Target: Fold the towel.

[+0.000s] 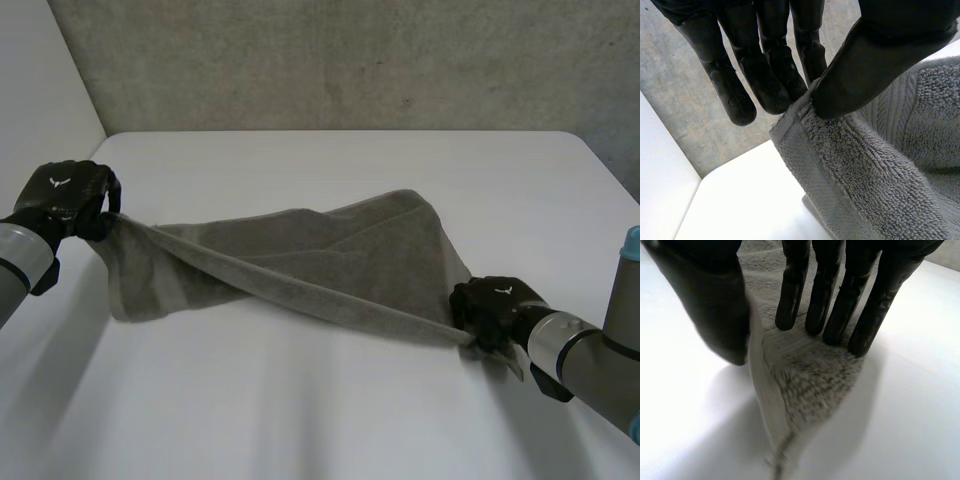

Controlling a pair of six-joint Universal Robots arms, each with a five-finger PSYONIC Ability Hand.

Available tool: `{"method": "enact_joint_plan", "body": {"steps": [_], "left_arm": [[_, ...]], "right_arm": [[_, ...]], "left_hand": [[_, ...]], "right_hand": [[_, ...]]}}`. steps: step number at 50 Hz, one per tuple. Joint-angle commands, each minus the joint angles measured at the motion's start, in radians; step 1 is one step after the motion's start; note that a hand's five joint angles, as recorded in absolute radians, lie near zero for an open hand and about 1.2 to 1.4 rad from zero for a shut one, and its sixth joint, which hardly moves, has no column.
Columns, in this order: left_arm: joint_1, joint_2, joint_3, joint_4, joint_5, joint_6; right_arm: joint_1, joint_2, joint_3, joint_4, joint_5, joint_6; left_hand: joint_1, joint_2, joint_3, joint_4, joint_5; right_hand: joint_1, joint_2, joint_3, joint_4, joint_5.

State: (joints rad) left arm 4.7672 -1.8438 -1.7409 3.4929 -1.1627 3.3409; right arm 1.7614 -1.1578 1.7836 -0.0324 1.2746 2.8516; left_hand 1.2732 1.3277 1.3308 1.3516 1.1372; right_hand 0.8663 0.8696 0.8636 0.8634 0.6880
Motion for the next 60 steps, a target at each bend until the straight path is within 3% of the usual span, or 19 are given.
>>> {"method": "enact_joint_plan", "body": {"steps": [1,3,9,11,17,23,28,31,32,33,36,38,41,45,48,50,55,60], "left_arm": [[0.002,0.0,0.0,-0.002,0.0,-0.001],[0.002,0.002,-0.002,-0.006,0.0,-0.003],[-0.006,0.017,-0.012,-0.009,0.0,-0.003],[-0.01,0.037,-0.012,-0.017,0.001,-0.009],[-0.015,0.237,0.0,-0.095,0.014,-0.13],[-0.006,0.423,0.03,-0.109,0.032,-0.244],[-0.003,0.456,0.055,-0.117,0.073,-0.264],[-0.003,0.416,0.076,-0.127,0.075,-0.264],[-0.003,0.416,0.077,-0.127,0.075,-0.264],[-0.001,0.355,0.09,-0.138,0.074,-0.264],[-0.023,0.219,0.145,-0.179,0.067,-0.256],[-0.038,0.153,0.184,-0.216,0.064,-0.253],[-0.076,0.011,0.289,-0.299,0.06,-0.251],[-0.122,-0.156,0.501,-0.379,0.028,-0.251],[-0.135,-0.193,0.589,-0.384,0.012,-0.253],[-0.156,-0.232,0.775,-0.387,-0.023,-0.259],[-0.196,-0.204,1.025,-0.371,-0.074,-0.27],[-0.219,-0.137,1.098,-0.28,-0.091,-0.274]], "right_arm": [[-0.045,-0.017,0.0,0.003,-0.012,-0.001],[-0.056,-0.028,-0.006,0.005,-0.02,-0.001],[-0.062,-0.149,-0.032,0.043,-0.034,-0.003],[-0.082,-0.259,-0.067,0.093,-0.073,-0.006],[-0.121,-0.439,-0.267,0.25,-0.176,-0.006],[-0.171,-0.458,-0.477,0.427,-0.253,-0.012],[-0.217,-0.339,-0.602,0.525,-0.288,-0.077],[-0.184,-0.22,-0.648,0.562,-0.254,-0.15],[-0.15,-0.173,-0.661,0.575,-0.207,-0.191],[-0.11,-0.13,-0.665,0.578,-0.146,-0.231],[-0.071,-0.085,-0.665,0.577,-0.087,-0.265],[0.007,0.002,-0.67,0.554,0.012,-0.302],[0.053,0.056,-0.678,0.465,0.06,-0.304],[0.073,0.081,-0.699,0.337,0.078,-0.298],[0.078,0.087,-0.771,0.209,0.106,-0.29],[0.081,0.084,-0.822,0.152,0.124,-0.278],[0.089,0.047,-0.971,-0.006,0.138,-0.221],[0.078,0.024,-0.998,-0.078,0.121,-0.161]], "left_hand": [[0.123,0.069,0.065,0.045,0.085],[0.123,0.069,0.065,0.045,0.085],[0.123,0.069,0.065,0.045,0.085],[0.123,0.069,0.065,0.045,0.085],[0.123,0.069,0.065,0.045,0.085],[0.123,0.069,0.065,0.045,0.085],[0.123,0.069,0.065,0.045,0.085],[0.123,0.069,0.065,0.045,0.085],[0.123,0.069,0.065,0.045,0.085],[0.123,0.069,0.065,0.045,0.085],[0.123,0.069,0.065,0.045,0.085],[0.123,0.069,0.065,0.045,0.085],[0.123,0.069,0.065,0.045,0.085],[0.123,0.069,0.065,0.045,0.085],[0.123,0.069,0.065,0.045,0.085],[0.123,0.069,0.065,0.045,0.085],[0.123,0.069,0.065,0.045,0.085],[0.123,0.069,0.065,0.045,0.085]], "right_hand": [[0.214,0.211,0.217,0.217,0.218],[0.528,0.525,0.531,0.531,0.532],[0.53,0.527,0.533,0.533,0.534],[0.53,0.527,0.533,0.533,0.534],[0.53,0.527,0.533,0.533,0.534],[0.53,0.527,0.533,0.533,0.534],[0.53,0.527,0.533,0.533,0.534],[0.53,0.527,0.533,0.533,0.534],[0.53,0.527,0.533,0.533,0.534],[0.53,0.527,0.533,0.533,0.534],[0.53,0.527,0.533,0.533,0.534],[0.53,0.527,0.533,0.533,0.534],[0.53,0.527,0.533,0.533,0.534],[0.53,0.527,0.533,0.533,0.534],[0.53,0.527,0.533,0.533,0.534],[0.53,0.527,0.533,0.533,0.534],[0.53,0.527,0.533,0.533,0.534],[0.53,0.527,0.533,0.533,0.534]]}}
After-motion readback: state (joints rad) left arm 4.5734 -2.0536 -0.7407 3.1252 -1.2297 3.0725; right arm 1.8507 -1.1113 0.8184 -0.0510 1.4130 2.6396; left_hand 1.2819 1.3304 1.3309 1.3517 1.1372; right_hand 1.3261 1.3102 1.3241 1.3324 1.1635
